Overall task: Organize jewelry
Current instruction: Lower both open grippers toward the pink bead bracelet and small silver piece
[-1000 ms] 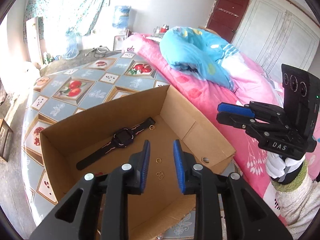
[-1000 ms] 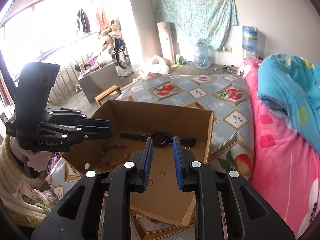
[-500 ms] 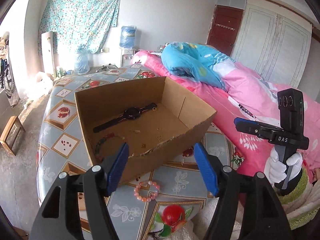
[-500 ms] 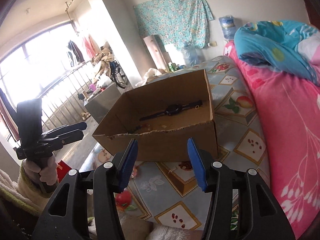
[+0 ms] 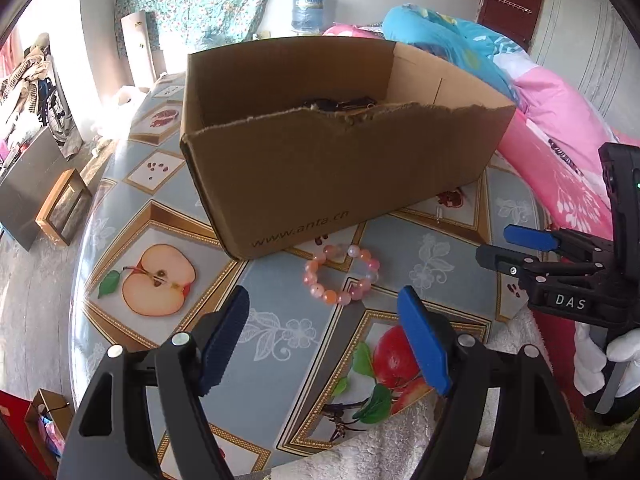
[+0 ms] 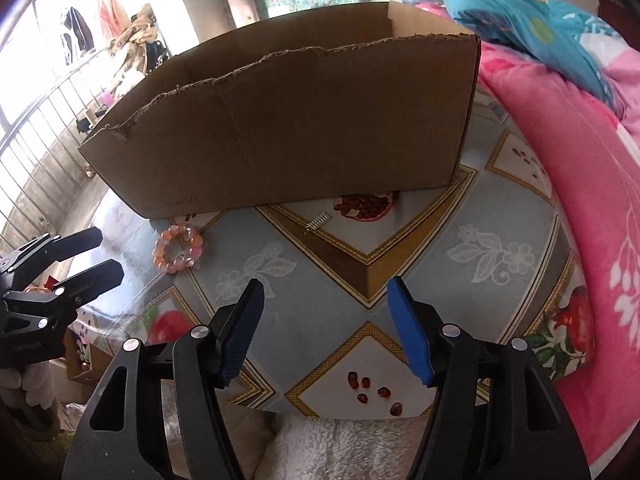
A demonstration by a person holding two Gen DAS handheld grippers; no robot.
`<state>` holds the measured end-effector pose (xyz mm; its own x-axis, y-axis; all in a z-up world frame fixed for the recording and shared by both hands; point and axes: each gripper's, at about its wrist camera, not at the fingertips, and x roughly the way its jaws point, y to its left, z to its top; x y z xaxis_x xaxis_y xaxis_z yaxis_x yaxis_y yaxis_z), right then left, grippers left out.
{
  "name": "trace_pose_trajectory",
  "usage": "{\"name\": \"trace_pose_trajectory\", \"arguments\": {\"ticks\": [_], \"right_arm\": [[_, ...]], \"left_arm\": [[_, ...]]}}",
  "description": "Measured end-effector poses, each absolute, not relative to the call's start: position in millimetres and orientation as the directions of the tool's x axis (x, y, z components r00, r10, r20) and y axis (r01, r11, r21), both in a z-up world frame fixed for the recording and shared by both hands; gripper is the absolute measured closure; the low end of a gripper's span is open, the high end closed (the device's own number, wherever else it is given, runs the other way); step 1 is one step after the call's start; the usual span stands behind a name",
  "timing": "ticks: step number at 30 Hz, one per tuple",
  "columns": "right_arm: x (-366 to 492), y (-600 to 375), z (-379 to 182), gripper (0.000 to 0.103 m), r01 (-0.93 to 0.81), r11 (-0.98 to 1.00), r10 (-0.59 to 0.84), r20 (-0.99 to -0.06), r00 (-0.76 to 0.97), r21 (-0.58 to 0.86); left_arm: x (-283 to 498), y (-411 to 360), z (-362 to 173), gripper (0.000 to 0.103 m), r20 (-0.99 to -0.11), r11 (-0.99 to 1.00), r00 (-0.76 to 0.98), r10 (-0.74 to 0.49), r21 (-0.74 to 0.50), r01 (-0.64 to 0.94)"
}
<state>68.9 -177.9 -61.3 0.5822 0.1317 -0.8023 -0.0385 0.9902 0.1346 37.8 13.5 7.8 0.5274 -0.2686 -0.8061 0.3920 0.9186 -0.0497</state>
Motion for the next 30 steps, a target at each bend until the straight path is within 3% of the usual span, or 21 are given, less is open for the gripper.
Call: {"name": "trace_pose_trajectory", "arguments": {"ticks": [16,30], "right_arm": [[69,-168,-78,0.028,-0.021,1.0,0.027,-0.822,0.569,0.019],[73,-147,-85,0.009,-0.069,0.998,0.047,-0.831,0.554,0.01]], "left_arm": [[46,3,-26,0.029,-0.844,0.95,0.505,-0.177,-0.012,0.313],[47,-10,-25,0.023,-0.856,0.963,0.504,-0.116,0.026,0.267]]}}
